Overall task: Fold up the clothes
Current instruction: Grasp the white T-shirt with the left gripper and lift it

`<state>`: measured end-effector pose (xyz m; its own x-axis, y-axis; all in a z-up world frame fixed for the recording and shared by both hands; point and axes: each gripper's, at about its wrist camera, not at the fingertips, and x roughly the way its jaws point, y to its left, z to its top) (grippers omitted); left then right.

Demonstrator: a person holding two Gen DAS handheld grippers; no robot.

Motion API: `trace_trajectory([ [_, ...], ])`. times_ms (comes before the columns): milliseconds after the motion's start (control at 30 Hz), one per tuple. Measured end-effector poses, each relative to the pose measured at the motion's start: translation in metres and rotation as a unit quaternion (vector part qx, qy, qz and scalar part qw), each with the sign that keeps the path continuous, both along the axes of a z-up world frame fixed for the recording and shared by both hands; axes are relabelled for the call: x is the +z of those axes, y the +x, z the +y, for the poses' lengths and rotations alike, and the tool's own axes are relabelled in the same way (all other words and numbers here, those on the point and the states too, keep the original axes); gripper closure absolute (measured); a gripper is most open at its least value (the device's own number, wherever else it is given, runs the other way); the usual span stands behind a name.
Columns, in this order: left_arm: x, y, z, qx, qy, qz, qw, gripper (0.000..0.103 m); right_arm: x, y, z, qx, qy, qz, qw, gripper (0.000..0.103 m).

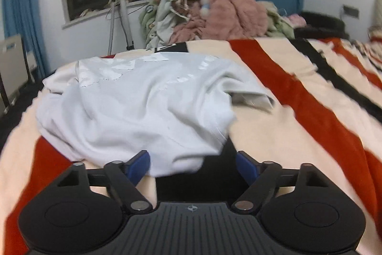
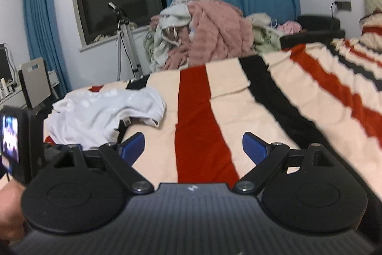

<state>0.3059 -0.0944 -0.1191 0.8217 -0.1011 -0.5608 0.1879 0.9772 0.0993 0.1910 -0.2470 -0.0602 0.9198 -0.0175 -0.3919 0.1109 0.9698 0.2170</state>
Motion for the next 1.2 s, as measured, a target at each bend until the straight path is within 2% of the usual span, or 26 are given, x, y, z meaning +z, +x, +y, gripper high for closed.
trace_trajectory([
  [33,-0.001,0.005,0.004,0.005,-0.004,-0.003,1.0,0.058,-0.005,0.005,0.001,-0.001,0.001,0.002,1.0,0.013],
  [67,0.001,0.007,0.009,0.009,-0.012,-0.005,0.9999,0.068,-0.01,0.01,0.001,-0.001,0.001,0.005,1.0,0.013],
  [100,0.002,0.01,0.015,0.014,-0.021,-0.007,0.9997,0.093,-0.014,0.017,0.002,-0.001,0.002,0.007,1.0,0.013],
  [133,0.006,0.01,0.024,0.019,-0.041,-0.012,0.9989,0.096,-0.018,0.022,0.003,-0.002,0.003,0.007,1.0,0.013],
  [300,0.038,-0.018,0.061,0.006,-0.113,-0.029,0.9932,0.098,-0.026,0.03,0.01,0.003,0.007,-0.005,1.0,0.013],
  [567,0.08,-0.123,0.095,-0.016,-0.153,-0.051,0.9869,0.099,-0.009,-0.001,0.04,0.046,-0.033,-0.064,0.996,0.013],
  [800,0.1,-0.213,0.123,-0.026,-0.215,-0.075,0.9734,0.099,0.005,-0.036,0.085,0.108,-0.076,-0.078,0.988,0.013],
  [967,0.114,-0.27,0.16,-0.027,-0.284,-0.093,0.9538,0.099,0.007,-0.053,0.123,0.156,-0.102,-0.076,0.98,0.013],
  [1067,0.115,-0.29,0.182,-0.017,-0.319,-0.107,0.9414,0.101,0.009,-0.063,0.146,0.185,-0.118,-0.074,0.973,0.013],
  [1133,0.114,-0.292,0.187,-0.012,-0.326,-0.107,0.9393,0.101,0.01,-0.07,0.162,0.204,-0.128,-0.073,0.968,0.013],
  [1200,0.114,-0.29,0.187,-0.01,-0.318,-0.11,0.9416,0.102,0.008,-0.072,0.177,0.219,-0.139,-0.074,0.963,0.013],
])
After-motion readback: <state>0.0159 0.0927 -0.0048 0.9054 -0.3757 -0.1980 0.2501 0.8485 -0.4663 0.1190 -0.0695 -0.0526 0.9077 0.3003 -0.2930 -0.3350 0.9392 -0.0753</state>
